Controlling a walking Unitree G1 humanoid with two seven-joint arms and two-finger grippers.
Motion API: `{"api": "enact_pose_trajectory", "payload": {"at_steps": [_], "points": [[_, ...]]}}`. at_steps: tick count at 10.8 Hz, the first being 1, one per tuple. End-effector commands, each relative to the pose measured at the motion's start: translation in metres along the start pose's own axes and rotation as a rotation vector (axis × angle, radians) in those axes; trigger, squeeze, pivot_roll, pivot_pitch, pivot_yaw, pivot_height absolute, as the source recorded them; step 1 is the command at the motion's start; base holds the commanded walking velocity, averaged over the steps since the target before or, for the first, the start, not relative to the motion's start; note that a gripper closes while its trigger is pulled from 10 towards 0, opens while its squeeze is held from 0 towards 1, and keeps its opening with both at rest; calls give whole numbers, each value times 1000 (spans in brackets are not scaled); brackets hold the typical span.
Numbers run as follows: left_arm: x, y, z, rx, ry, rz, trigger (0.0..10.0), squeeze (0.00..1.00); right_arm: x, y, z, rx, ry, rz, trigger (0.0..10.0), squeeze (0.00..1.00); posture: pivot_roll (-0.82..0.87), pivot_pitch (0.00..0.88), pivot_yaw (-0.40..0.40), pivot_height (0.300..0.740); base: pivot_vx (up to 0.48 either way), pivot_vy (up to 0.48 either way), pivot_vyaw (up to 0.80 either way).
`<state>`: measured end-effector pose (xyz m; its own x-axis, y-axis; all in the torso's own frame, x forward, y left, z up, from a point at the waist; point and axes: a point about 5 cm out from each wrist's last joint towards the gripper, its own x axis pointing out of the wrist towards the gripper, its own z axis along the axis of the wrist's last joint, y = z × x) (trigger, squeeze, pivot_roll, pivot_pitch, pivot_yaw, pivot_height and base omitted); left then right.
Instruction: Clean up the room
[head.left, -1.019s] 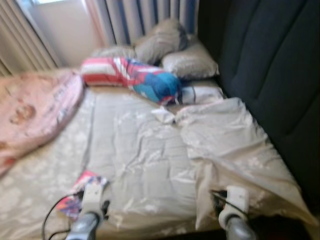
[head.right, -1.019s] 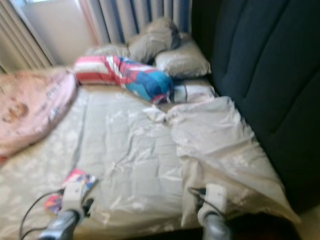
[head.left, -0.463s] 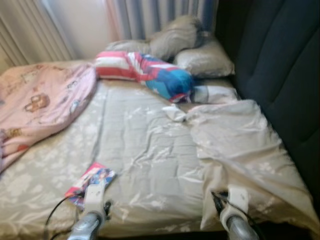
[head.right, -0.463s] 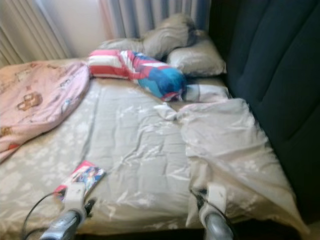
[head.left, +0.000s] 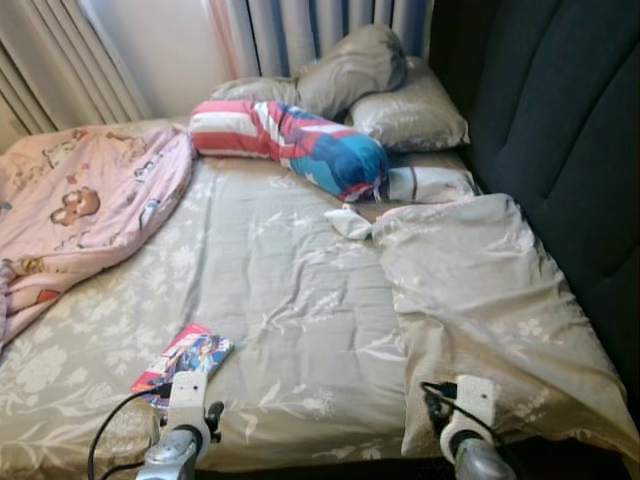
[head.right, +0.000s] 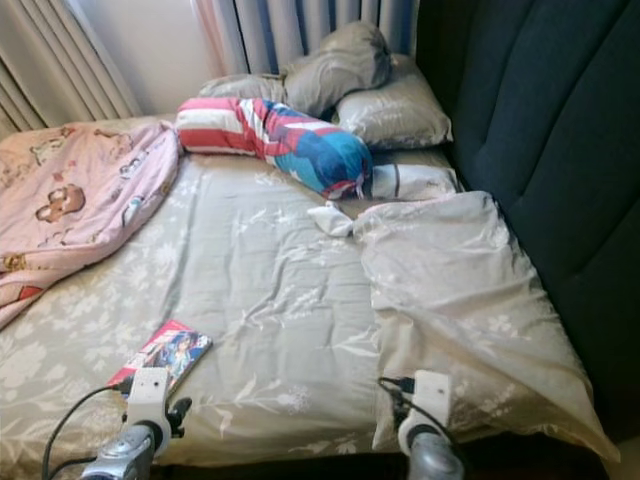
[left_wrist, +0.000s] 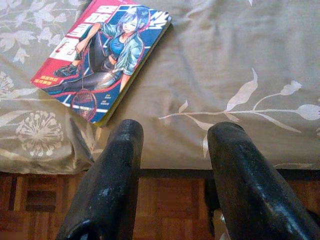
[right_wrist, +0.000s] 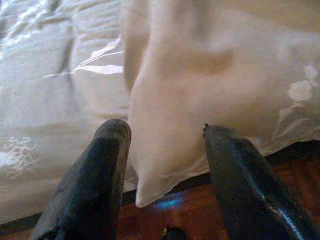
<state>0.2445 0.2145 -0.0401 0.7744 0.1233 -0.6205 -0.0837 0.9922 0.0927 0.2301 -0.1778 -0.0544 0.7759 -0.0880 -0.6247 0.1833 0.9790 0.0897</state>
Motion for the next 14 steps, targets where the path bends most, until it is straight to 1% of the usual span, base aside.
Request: {"api": "enact_pose_trajectory", "payload": {"at_steps": [1,3,9,13,14], "points": [[-1,4,-2,2,7,3,10000,0,-1,1,-3,4,12,-1,10000,0,98,86,78,740,0,0,0],[-1,4,-2,1,6,4,10000,0,-1,1,-3,3,14,0,10000,0,95,87,78,740,-246,0,0],[0,4,-2,9,13,6,10000,0,0,4,-3,-1,16,4,10000,0,95,88,80,740,0,0,0],[0,2,1,1,1,2,10000,0,0,4,-3,-6,17,8,10000,0,92,88,80,740,-331,0,0],[0,3,1,2,1,3,10000,0,0,4,-3,-5,16,7,10000,0,92,90,81,740,0,0,0]]}}
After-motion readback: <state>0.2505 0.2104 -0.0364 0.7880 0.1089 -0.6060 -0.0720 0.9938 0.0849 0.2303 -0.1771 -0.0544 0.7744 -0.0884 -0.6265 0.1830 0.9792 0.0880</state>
